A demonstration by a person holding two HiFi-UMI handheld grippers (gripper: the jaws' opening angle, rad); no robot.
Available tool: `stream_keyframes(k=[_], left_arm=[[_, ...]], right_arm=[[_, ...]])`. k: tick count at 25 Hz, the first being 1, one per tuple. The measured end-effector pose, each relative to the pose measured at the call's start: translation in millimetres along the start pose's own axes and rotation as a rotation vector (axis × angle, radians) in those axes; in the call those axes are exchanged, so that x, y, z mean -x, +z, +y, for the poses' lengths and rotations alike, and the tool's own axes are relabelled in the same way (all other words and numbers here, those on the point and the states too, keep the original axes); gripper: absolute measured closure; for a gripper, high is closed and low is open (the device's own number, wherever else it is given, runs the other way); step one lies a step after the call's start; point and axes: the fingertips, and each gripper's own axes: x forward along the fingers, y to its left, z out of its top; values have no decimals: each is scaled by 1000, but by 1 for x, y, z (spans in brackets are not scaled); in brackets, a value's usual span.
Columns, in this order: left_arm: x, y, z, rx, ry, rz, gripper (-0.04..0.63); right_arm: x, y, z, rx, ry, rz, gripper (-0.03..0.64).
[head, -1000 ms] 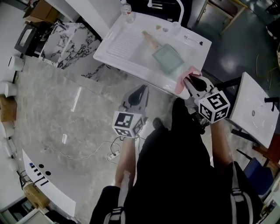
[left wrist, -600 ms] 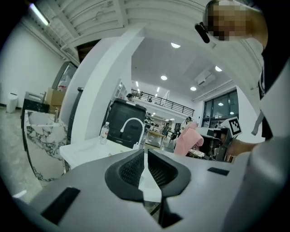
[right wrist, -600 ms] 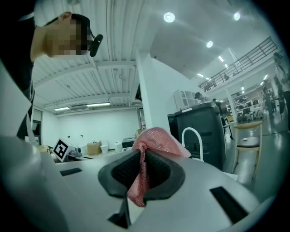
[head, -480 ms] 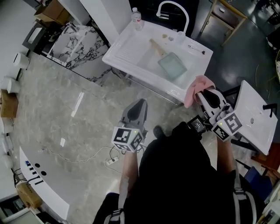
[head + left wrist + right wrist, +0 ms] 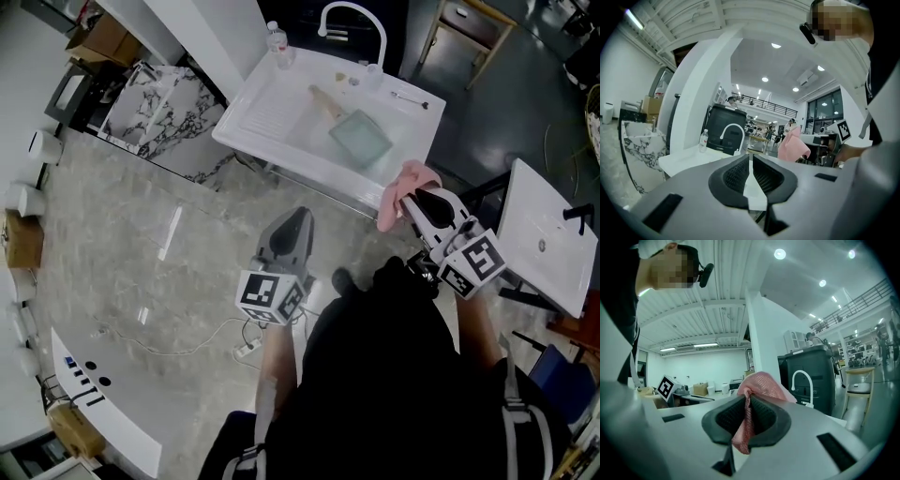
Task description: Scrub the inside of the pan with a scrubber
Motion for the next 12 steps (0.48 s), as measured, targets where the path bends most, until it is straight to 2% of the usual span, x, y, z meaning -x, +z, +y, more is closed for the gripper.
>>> stream_keyframes(k=[12], left_arm=[[-4, -9, -17, 15, -31, 16, 546]], right_arm=[[14, -12, -4, -5, -37, 2, 577]])
